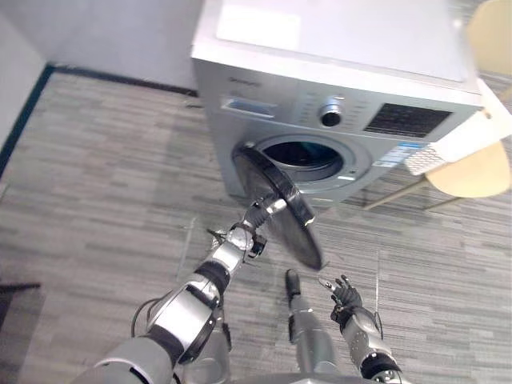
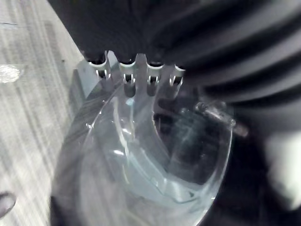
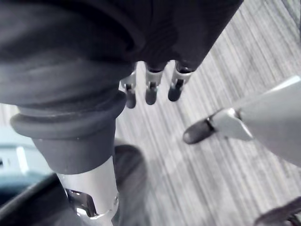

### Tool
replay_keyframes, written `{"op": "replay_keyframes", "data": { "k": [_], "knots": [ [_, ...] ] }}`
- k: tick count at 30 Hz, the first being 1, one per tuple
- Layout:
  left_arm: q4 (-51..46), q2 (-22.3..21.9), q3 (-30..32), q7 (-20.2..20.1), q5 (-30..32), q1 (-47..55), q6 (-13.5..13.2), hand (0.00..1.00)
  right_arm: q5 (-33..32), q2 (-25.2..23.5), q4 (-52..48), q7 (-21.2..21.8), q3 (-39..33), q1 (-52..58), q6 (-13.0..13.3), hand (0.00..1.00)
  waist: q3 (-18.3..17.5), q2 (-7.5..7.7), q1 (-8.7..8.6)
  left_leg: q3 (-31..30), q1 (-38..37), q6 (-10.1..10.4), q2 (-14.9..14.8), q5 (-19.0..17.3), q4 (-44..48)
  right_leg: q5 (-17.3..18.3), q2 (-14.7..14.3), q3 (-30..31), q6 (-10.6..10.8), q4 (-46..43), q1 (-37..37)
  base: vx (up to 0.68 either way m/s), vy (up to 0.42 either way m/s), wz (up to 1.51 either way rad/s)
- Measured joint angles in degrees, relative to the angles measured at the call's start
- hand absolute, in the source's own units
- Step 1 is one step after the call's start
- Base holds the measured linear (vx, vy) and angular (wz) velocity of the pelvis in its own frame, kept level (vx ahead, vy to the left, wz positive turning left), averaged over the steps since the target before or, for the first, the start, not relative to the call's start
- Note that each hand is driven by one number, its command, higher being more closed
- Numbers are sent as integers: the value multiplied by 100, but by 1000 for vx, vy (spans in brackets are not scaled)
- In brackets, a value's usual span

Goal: Pick up the laundry basket with both hands and put the clothes into the washing machine.

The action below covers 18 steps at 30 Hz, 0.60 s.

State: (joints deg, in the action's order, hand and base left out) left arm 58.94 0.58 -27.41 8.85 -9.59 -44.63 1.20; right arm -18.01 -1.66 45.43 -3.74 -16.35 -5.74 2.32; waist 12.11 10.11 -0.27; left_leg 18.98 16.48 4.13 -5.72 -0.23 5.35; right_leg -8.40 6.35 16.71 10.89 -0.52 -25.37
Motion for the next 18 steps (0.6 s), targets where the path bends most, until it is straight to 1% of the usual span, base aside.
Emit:
{"op": "replay_keyframes", "data": {
  "k": [1,2,3,4,5,6,7,8,9,10,12,15,17,18],
  "knots": [
    [-40,-231,25,7,-260,-360,-4,0,-25,67,-181,1,-22,51,6,0,-12,1,-136,195,-4,-19,-27,-91,55,109,2,125,141,190,4,62,-21,-100],
    [-64,-358,77,7,-423,-578,-32,0,-45,96,-230,13,-28,81,10,0,-15,-4,-211,247,-5,-30,-47,-120,52,187,6,151,240,256,2,87,-22,-69],
    [-154,-511,129,12,-656,-900,-77,0,-55,103,-253,12,-86,137,9,0,-46,-6,-328,345,-10,-48,-88,-146,28,287,-16,168,343,310,-24,102,-14,-59],
    [-523,-696,193,1,-1126,-1258,-243,0,-63,69,-249,10,-167,351,-3,0,-156,106,-505,500,-14,41,-111,-239,121,161,-31,232,223,283,-113,147,-33,-50],
    [-664,-767,221,-1,-1341,-1365,-316,0,-65,72,-248,9,-192,460,-2,0,-175,125,-556,524,-14,75,-134,-322,224,26,-37,236,175,270,-111,137,-50,-43],
    [-848,-829,228,-4,-1695,-1528,-423,0,-65,89,-240,3,-217,652,1,0,-203,129,-569,578,-12,102,-196,-468,432,-224,-64,223,101,247,-111,141,-91,-49],
    [-1086,-848,399,7,-1994,-1630,-558,0,-73,113,-226,2,-228,815,-7,0,-292,12,-564,689,69,178,-378,-719,781,-283,-212,316,2,265,-116,138,-104,-79],
    [-1190,-819,679,19,-2167,-1725,-651,0,-103,99,-223,13,-221,903,-8,0,-346,-73,-547,777,100,244,-572,-926,1038,-321,-361,403,-45,285,-127,137,-102,-86],
    [-1222,-772,811,40,-2195,-1754,-680,0,-112,89,-223,19,-208,915,-8,0,-369,-118,-549,787,100,255,-645,-1008,1130,-331,-435,428,-57,295,-131,155,-111,-79],
    [-1261,-654,1013,83,-2219,-1757,-688,0,-121,90,-224,22,-179,913,-5,0,-407,-190,-560,795,77,311,-740,-1115,1202,-341,-533,463,-69,304,-136,116,-87,-51],
    [-1322,-522,1016,76,-2224,-1655,-684,0,-164,90,-224,41,-142,891,1,0,-430,-235,-543,793,13,313,-754,-1127,1179,-342,-578,495,-70,304,-135,96,-64,-33],
    [-1384,-528,1174,76,-2218,-1277,-681,0,-165,95,-230,112,73,779,60,0,-441,-261,-547,780,-95,312,-729,-1126,1092,-342,-546,487,-70,290,-88,28,-8,-7],
    [-1378,-536,1491,110,-2162,-598,-677,0,-166,82,-224,135,244,766,129,0,-461,-376,-534,662,-169,311,-709,-1125,1072,-341,-499,331,-70,290,56,-5,10,23],
    [-1377,-550,1595,122,-2153,-394,-677,0,-166,79,-217,134,289,765,129,0,-455,-410,-528,585,-189,310,-706,-1124,1062,-341,-489,269,-71,291,105,-22,-2,48]
  ]
}}
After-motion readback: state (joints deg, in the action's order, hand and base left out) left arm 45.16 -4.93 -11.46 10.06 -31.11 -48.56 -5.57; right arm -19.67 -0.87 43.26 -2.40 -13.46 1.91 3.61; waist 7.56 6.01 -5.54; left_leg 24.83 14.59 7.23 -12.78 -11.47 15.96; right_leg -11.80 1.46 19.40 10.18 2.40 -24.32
